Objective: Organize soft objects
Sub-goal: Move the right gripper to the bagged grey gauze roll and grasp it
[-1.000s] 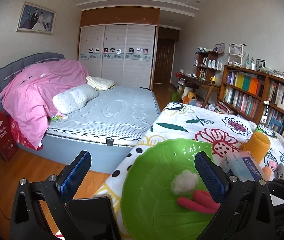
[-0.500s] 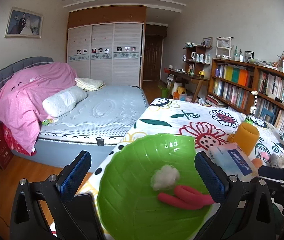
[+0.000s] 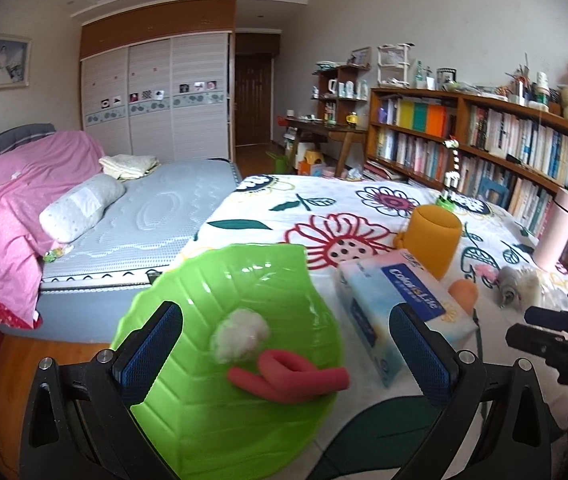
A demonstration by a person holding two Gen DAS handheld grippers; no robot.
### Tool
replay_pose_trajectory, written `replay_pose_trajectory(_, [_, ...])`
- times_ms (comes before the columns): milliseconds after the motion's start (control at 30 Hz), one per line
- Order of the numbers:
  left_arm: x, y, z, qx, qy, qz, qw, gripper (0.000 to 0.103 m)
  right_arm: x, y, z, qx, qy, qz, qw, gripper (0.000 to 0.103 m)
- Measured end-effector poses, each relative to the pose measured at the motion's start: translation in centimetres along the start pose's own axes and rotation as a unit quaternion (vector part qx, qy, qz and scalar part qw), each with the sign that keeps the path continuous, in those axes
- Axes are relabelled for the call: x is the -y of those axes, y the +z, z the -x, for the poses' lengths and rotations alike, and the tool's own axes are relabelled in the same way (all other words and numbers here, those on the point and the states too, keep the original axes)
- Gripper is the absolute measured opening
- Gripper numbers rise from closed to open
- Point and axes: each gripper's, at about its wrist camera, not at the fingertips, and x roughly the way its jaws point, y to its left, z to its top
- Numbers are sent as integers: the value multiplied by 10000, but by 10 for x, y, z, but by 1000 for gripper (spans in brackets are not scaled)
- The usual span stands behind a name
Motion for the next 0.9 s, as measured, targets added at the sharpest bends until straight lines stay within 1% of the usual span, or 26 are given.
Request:
replay_pose_trajectory(200, [25,-1,-6,-135,-280,-253,9992,103,30,1,9,113,-321,-189,9992,80])
replay_pose_trajectory(467, [54,1,-14,-320,-670,-456,9962,103,56,5,13,219,-631,-267,9974,80])
replay_pose_trajectory(733, [75,3,-16,-373,-889,-647,9932,103,69,11,6,204,-801,-93,9965,80])
replay_pose_trajectory(767, [76,2,-16,-374,-914,-669,9929,103,70,12,4,196,-805,-85,9965,79])
replay_pose_trajectory(900, [83,3,-17,-378,-984,-736,9917,103,76,15,-3,109,-792,-92,9968,67])
